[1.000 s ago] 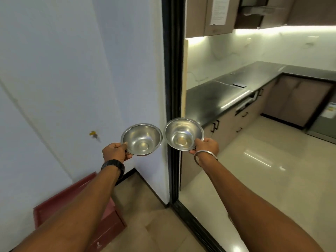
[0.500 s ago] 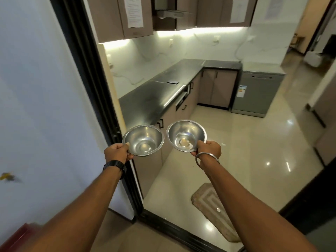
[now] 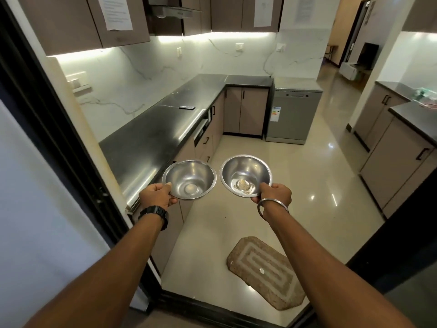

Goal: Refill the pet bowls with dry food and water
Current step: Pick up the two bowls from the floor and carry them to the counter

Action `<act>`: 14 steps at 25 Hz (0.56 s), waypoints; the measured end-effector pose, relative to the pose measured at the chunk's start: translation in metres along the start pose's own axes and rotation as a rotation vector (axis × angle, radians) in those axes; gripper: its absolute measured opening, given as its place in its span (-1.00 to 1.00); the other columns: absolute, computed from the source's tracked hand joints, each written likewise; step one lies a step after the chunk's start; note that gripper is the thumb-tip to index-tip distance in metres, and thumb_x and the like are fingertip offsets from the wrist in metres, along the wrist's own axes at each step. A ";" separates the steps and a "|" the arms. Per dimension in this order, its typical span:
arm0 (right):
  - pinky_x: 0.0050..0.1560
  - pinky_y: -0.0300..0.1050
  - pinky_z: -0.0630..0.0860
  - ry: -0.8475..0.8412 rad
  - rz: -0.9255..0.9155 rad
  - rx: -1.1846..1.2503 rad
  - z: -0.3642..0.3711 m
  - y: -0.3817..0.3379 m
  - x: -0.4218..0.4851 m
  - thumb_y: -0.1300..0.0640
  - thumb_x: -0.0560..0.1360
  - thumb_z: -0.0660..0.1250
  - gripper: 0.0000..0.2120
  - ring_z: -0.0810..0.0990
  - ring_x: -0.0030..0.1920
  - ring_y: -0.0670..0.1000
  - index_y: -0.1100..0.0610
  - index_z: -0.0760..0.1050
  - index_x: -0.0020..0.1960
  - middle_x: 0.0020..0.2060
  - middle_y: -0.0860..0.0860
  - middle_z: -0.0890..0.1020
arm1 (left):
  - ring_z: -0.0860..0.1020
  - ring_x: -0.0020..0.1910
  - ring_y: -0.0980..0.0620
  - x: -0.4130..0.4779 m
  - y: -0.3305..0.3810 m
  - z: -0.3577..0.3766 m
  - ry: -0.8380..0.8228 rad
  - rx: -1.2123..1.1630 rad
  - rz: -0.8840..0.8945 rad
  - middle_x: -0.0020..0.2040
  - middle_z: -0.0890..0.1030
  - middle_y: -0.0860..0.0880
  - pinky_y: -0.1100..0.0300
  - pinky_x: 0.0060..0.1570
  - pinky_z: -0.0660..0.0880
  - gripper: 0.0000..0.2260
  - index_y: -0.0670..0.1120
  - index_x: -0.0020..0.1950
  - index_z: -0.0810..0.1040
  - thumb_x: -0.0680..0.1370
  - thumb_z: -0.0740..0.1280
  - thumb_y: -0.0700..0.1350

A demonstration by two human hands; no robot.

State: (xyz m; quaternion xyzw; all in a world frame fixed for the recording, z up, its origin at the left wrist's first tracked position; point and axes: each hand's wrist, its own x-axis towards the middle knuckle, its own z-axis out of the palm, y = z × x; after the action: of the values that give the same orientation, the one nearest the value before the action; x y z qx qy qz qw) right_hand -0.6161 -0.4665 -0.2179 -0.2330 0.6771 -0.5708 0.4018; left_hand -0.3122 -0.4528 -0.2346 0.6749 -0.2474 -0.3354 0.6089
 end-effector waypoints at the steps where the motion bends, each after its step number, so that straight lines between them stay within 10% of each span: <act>1: -0.25 0.15 0.76 0.015 0.001 0.006 0.003 -0.001 0.007 0.41 0.41 0.42 -0.88 0.64 -0.53 0.17 0.28 0.51 -0.24 -0.35 0.15 0.61 | 0.58 -0.56 0.04 0.008 0.001 0.009 -0.007 0.002 0.003 -0.33 0.63 -0.16 0.20 -0.44 0.64 -0.92 -0.22 -0.04 0.65 0.59 0.48 -0.22; 14: -0.26 0.22 0.76 0.120 -0.009 -0.024 0.108 -0.023 0.096 0.40 0.39 0.39 -0.93 0.64 -0.57 0.13 0.28 0.53 -0.19 -0.33 0.19 0.63 | 0.55 -0.56 0.01 0.145 0.021 0.099 -0.124 0.030 0.016 -0.37 0.61 -0.17 0.24 -0.50 0.61 -0.91 -0.25 -0.05 0.64 0.58 0.46 -0.23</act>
State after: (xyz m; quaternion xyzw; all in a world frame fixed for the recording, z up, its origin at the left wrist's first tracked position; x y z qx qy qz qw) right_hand -0.5864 -0.6093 -0.2247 -0.2059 0.7057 -0.5775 0.3551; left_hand -0.2906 -0.6287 -0.2395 0.6600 -0.2950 -0.3678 0.5848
